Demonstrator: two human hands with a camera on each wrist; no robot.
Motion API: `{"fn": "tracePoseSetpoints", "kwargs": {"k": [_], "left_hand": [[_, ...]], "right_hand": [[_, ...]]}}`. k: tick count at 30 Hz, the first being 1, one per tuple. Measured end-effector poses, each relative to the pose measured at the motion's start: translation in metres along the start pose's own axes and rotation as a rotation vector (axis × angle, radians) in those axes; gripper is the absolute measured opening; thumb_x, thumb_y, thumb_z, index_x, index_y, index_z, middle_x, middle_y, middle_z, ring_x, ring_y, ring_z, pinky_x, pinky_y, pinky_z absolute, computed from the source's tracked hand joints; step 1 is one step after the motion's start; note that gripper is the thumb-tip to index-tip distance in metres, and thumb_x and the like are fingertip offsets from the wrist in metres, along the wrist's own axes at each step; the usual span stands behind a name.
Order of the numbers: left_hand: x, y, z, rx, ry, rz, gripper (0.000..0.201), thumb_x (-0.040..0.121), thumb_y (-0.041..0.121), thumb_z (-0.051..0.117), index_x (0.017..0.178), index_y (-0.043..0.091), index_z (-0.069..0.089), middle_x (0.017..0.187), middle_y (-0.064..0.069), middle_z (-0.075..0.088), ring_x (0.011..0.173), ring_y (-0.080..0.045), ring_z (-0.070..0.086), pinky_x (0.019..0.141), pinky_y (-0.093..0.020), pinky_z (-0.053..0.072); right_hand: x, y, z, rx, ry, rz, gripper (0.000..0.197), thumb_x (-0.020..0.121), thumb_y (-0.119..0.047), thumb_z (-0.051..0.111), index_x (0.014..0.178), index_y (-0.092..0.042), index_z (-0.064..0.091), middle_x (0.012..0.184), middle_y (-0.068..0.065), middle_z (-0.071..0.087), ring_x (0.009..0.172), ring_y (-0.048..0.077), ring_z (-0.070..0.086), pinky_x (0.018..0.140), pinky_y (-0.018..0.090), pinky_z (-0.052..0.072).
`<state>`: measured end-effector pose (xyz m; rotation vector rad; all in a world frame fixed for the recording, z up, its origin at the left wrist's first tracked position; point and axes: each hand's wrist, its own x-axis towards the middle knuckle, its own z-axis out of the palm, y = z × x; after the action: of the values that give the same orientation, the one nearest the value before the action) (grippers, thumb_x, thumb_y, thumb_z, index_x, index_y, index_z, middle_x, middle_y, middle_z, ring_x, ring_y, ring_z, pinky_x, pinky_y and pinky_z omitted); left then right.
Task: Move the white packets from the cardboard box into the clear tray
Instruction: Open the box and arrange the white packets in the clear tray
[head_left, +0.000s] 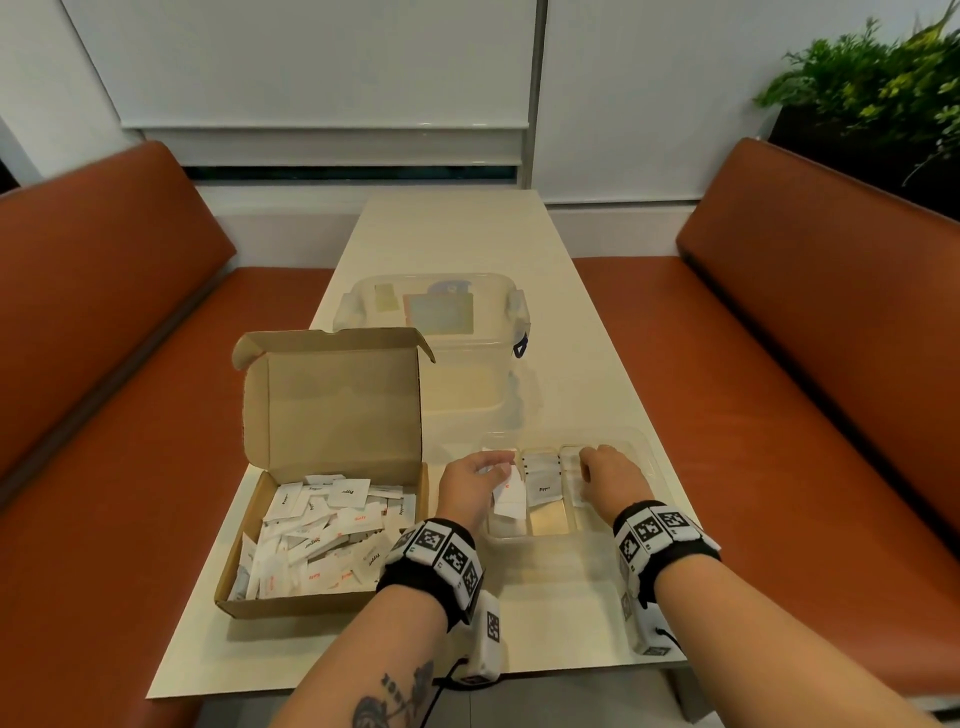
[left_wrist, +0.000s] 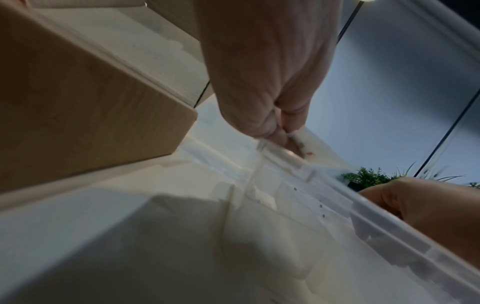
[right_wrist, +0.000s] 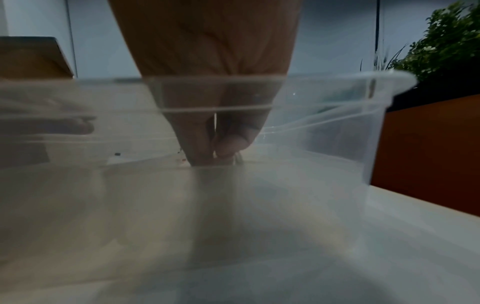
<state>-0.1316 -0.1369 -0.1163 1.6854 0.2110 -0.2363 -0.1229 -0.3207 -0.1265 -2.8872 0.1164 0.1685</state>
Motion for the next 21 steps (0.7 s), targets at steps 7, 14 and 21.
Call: {"fn": "tracePoseSetpoints", "kwargs": {"k": [7, 14, 21], "left_hand": [[-0.002, 0.002, 0.000, -0.066, 0.008, -0.005, 0.020, 0.094, 0.009, 0.056, 0.107, 0.011, 0.071, 0.112, -0.011, 0.067, 0.099, -0.034, 0.060, 0.087, -0.036, 0.050], [0.002, 0.004, 0.003, -0.240, 0.008, 0.066, 0.030, 0.099, 0.006, 0.043, 0.119, 0.016, 0.062, 0.122, -0.027, 0.057, 0.053, 0.002, 0.052, 0.048, -0.010, 0.043], [0.005, 0.006, 0.007, -0.359, -0.042, -0.040, 0.043, 0.100, 0.009, 0.040, 0.130, 0.041, 0.043, 0.130, 0.001, 0.046, 0.094, -0.014, 0.060, 0.066, -0.024, 0.054]], "right_hand": [[-0.006, -0.022, -0.019, 0.348, 0.127, -0.023, 0.010, 0.088, -0.019, 0.061, 0.091, -0.015, 0.053, 0.075, -0.003, 0.054, 0.070, 0.015, 0.051, 0.061, 0.024, 0.039], [-0.014, -0.059, -0.026, 0.761, -0.047, -0.013, 0.010, 0.091, -0.018, 0.060, 0.090, -0.009, 0.059, 0.075, 0.008, 0.065, 0.055, 0.013, 0.060, 0.051, 0.020, 0.052], [-0.012, -0.059, -0.020, 0.803, 0.038, 0.038, 0.017, 0.077, -0.010, 0.075, 0.084, -0.012, 0.061, 0.074, 0.006, 0.058, 0.066, 0.019, 0.056, 0.067, 0.030, 0.051]]}}
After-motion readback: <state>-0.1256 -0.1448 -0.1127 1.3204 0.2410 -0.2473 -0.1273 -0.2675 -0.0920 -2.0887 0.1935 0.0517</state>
